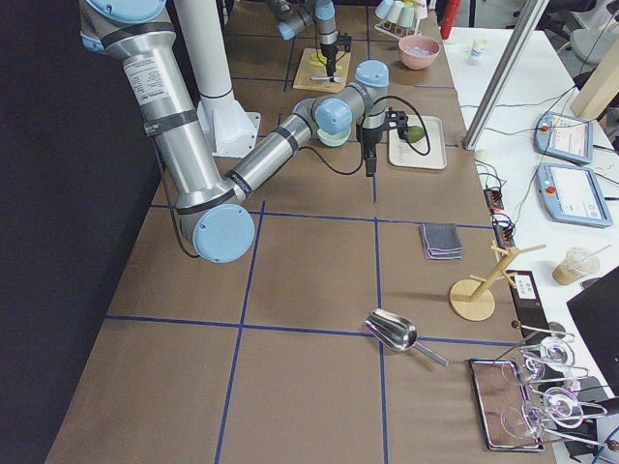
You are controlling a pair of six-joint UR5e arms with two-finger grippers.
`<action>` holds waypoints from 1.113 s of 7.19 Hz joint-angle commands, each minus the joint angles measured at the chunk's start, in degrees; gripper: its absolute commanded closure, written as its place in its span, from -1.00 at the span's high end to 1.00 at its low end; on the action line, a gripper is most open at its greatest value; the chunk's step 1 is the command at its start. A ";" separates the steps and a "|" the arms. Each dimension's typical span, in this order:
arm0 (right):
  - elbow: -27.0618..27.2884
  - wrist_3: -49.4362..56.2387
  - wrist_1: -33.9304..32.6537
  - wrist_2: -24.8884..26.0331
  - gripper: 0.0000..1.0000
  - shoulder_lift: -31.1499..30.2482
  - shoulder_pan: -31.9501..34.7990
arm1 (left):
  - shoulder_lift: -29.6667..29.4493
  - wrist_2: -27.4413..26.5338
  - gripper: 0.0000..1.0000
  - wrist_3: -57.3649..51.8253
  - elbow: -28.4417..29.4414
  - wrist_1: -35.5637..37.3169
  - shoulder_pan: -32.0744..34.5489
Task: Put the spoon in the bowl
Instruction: 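Lower the left gripper and grasp the white spoon handle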
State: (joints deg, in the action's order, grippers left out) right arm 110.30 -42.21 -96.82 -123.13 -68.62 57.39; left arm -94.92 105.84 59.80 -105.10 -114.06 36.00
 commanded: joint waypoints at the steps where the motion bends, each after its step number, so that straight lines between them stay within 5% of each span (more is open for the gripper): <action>1: 0.00 -0.07 -0.12 0.00 1.00 0.06 0.00 | 0.00 1.99 0.34 0.05 0.07 0.15 -0.06; 3: 0.00 -0.07 -0.12 0.00 1.00 0.06 0.00 | 0.00 2.69 0.11 0.06 -0.01 0.24 0.03; 6: 0.00 -0.24 -0.12 0.00 1.00 0.15 0.00 | 0.52 4.79 -0.66 0.23 -0.72 0.68 0.12; 8: 0.00 -0.42 -0.12 0.00 1.00 0.32 0.00 | 0.61 4.90 -0.90 0.32 -0.81 0.77 0.21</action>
State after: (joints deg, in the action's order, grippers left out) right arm 110.30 -42.48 -96.94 -123.14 -68.41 57.39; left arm -94.39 110.47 60.04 -105.80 -113.37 36.14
